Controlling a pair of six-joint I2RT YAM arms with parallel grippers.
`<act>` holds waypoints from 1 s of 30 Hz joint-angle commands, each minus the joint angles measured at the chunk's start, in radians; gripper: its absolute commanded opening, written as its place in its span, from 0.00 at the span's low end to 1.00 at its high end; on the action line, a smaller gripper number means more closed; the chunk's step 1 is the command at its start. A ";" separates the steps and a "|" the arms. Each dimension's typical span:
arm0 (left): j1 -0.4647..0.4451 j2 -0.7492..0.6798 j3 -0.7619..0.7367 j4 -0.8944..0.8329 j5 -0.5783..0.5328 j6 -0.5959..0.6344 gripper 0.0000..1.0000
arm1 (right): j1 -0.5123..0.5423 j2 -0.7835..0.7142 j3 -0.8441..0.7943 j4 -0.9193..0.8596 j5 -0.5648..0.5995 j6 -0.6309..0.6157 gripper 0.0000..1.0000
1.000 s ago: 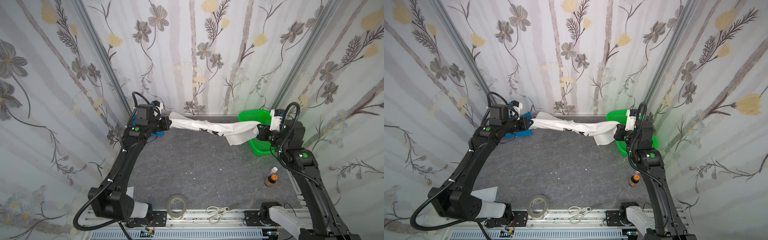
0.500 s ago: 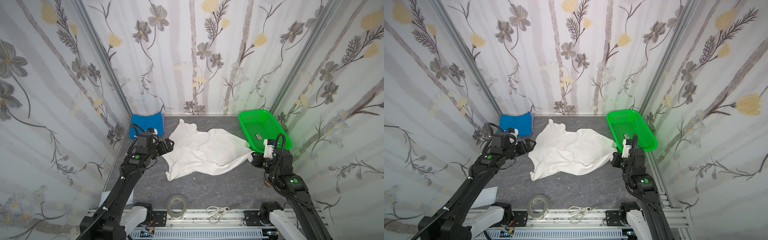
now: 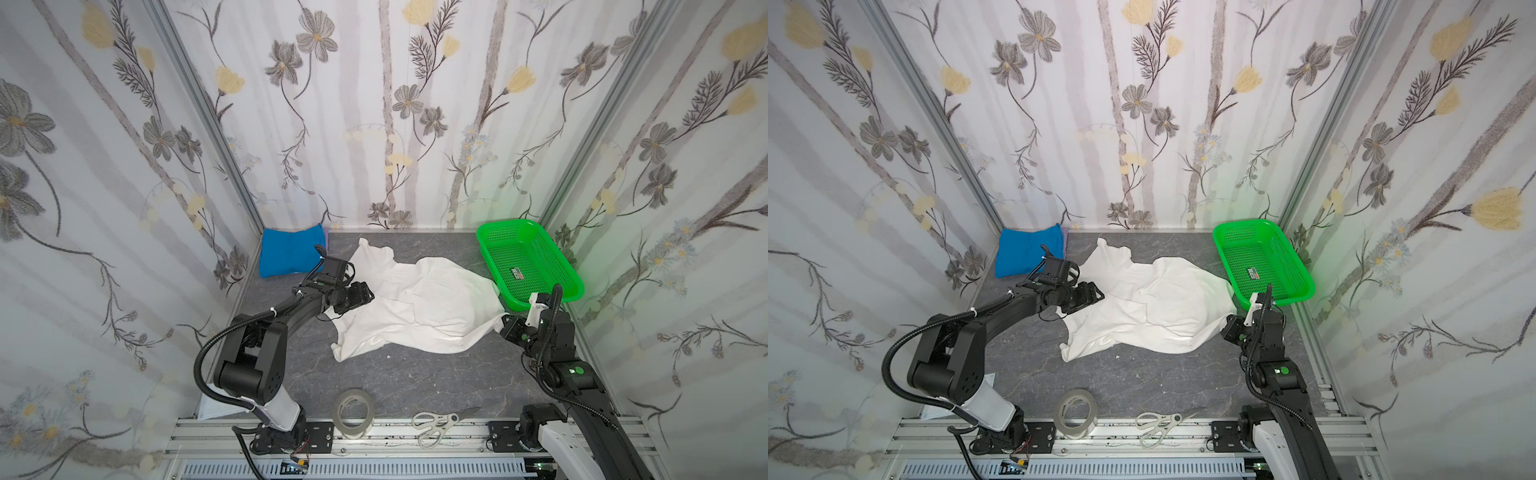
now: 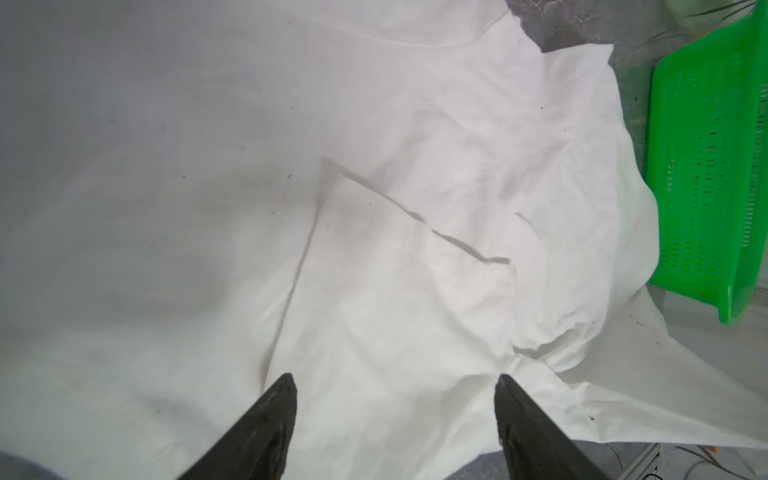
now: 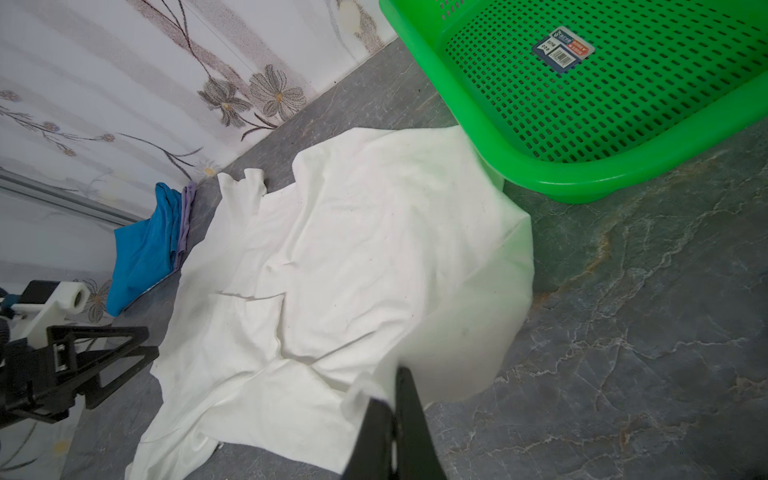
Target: Fold and stack the t-shirts
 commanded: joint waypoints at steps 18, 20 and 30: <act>-0.039 0.266 0.213 0.006 -0.097 0.064 0.22 | 0.002 0.051 -0.002 0.106 -0.041 -0.004 0.00; -0.039 0.237 0.194 0.008 -0.095 0.071 0.11 | 0.002 0.054 -0.002 0.108 -0.042 -0.005 0.00; -0.035 0.223 0.253 -0.130 -0.166 0.097 0.27 | 0.002 0.057 -0.008 0.113 -0.054 -0.013 0.00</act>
